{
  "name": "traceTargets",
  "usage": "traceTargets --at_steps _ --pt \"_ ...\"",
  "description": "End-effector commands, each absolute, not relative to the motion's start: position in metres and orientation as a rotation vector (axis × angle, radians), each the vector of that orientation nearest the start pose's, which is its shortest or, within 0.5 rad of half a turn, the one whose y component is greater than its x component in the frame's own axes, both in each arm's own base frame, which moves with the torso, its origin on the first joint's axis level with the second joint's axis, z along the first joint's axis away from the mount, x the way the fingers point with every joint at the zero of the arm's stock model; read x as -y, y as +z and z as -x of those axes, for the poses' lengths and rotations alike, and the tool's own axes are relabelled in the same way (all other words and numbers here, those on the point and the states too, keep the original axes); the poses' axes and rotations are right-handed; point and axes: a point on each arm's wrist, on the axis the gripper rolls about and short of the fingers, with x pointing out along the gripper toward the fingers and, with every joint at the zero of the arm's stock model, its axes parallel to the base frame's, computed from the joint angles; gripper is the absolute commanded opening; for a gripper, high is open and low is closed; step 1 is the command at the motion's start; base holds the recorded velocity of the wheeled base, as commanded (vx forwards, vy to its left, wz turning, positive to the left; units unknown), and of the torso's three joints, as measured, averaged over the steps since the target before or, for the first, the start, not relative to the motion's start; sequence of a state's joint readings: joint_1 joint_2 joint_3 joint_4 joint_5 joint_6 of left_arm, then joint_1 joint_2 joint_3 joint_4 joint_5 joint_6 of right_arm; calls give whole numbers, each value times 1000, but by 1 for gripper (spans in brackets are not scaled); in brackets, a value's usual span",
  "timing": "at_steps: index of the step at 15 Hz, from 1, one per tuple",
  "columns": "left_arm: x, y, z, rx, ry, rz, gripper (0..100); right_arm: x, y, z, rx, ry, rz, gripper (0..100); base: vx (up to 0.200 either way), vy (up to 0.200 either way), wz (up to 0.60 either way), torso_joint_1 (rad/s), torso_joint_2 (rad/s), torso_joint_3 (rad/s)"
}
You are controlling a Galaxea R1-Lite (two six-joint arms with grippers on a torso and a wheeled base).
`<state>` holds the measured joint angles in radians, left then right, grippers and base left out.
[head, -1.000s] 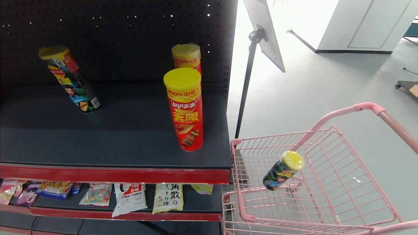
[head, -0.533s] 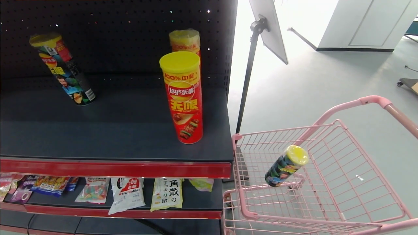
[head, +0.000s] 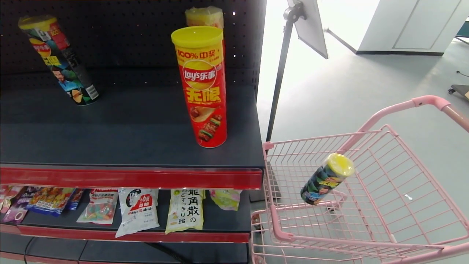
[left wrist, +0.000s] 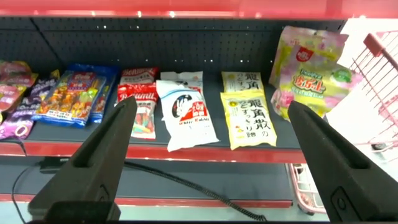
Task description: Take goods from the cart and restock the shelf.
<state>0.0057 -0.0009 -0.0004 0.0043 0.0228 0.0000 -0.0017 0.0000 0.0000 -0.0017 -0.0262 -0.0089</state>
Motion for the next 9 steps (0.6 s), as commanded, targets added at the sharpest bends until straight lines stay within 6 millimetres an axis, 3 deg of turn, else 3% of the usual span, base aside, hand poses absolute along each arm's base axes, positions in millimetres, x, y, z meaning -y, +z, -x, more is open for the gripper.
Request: traceTargets --at_steps 1,9 --pt "0 75 23 -5 29 0 100 1 76 22 -8 -29 9 100 0 0 0 -203 491 290" --pt "0 75 23 -5 29 0 100 1 77 16 -88 -30 15 100 0 0 0 -201 538 336"
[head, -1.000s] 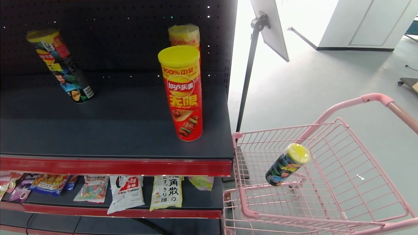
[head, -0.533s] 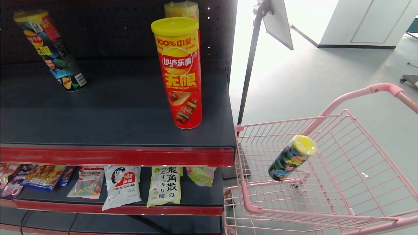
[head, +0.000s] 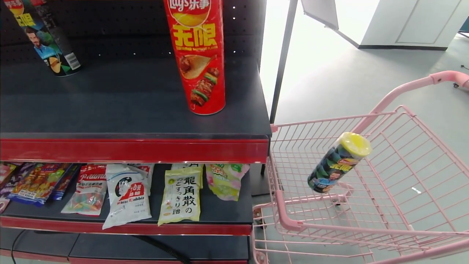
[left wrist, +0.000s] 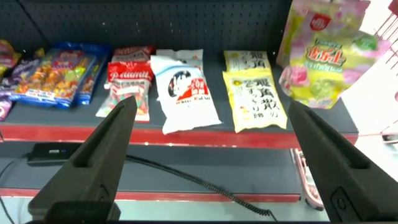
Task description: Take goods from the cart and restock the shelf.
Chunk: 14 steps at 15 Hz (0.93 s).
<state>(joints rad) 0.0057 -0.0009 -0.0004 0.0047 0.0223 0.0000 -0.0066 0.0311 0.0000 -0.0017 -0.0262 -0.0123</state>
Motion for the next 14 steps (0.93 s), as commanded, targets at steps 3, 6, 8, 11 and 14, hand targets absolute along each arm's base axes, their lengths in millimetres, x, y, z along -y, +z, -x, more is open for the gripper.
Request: traceTargets --at_steps 3,6,8,11,14 --pt "0 75 23 -5 29 0 100 0 79 5 -223 -31 13 100 0 0 0 -154 468 310" --pt "0 75 23 -5 29 0 100 -1 139 6 -27 33 60 100 0 0 0 -38 142 97" --pt "0 75 23 -5 29 0 100 -2 204 -10 22 64 53 100 0 0 0 0 0 0" --pt "0 75 23 -5 29 0 100 -3 295 -51 89 144 -57 100 0 0 0 0 0 0" --pt "0 75 23 -5 29 0 100 25 300 -131 -32 207 -14 100 0 0 0 0 0 0"
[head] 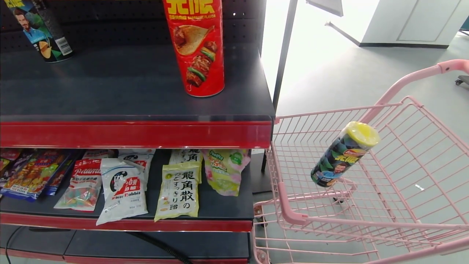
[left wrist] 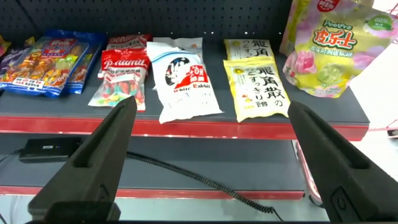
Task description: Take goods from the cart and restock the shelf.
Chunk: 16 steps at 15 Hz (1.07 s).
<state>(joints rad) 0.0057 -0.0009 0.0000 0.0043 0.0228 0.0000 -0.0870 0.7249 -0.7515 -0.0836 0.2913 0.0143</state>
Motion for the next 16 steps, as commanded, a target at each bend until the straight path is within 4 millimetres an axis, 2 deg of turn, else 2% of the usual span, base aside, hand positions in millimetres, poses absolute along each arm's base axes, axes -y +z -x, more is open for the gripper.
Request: traceTargets --at_steps 1,3,5,6,8,9,12,16 --pt "0 75 23 -5 29 0 100 39 290 -159 -41 310 61 100 0 0 0 0 0 0" --pt "0 75 23 -5 29 0 100 49 262 -195 -71 534 235 100 0 0 0 0 0 0" --pt "0 75 23 -5 29 0 100 62 241 -227 -82 591 389 100 0 0 0 0 0 0" --pt "0 75 23 -3 29 0 100 79 230 -242 -91 583 455 100 0 0 0 0 0 0" --pt "0 75 23 -5 29 0 100 82 215 -252 -103 640 462 100 0 0 0 0 0 0" --pt "0 75 23 -5 29 0 100 85 201 -264 -109 692 455 100 0 0 0 0 0 0" --pt "0 75 23 -5 29 0 100 93 182 -295 -62 839 481 100 0 0 0 0 0 0" --pt "0 75 23 -5 29 0 100 103 155 -314 -109 893 432 100 0 0 0 0 0 0"
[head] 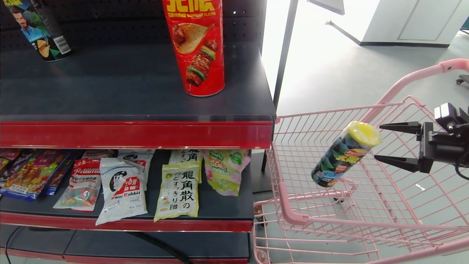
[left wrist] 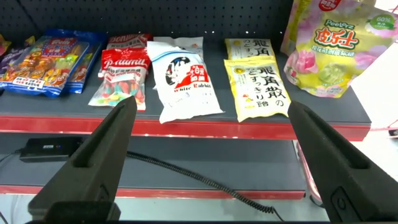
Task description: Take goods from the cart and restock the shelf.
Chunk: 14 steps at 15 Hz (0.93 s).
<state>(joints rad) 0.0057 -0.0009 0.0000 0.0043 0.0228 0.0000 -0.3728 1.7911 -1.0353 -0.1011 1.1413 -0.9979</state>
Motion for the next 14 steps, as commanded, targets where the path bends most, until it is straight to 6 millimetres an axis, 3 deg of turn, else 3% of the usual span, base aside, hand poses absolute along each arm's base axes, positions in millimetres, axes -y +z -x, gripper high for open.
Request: traceTargets --at_steps 1,4,6,9,14 --pt "0 75 23 -5 29 0 100 106 148 -317 -125 890 415 100 0 0 0 0 0 0" --pt "0 75 23 -5 29 0 100 108 131 -329 -153 909 380 100 0 0 0 0 0 0" --pt "0 75 23 -5 29 0 100 99 127 -347 -141 953 381 100 0 0 0 0 0 0" --pt "0 75 23 -5 29 0 100 77 119 -365 -135 1030 362 100 0 0 0 0 0 0" --pt "0 75 23 -5 29 0 100 23 138 -368 -56 1196 364 100 0 0 0 0 0 0"
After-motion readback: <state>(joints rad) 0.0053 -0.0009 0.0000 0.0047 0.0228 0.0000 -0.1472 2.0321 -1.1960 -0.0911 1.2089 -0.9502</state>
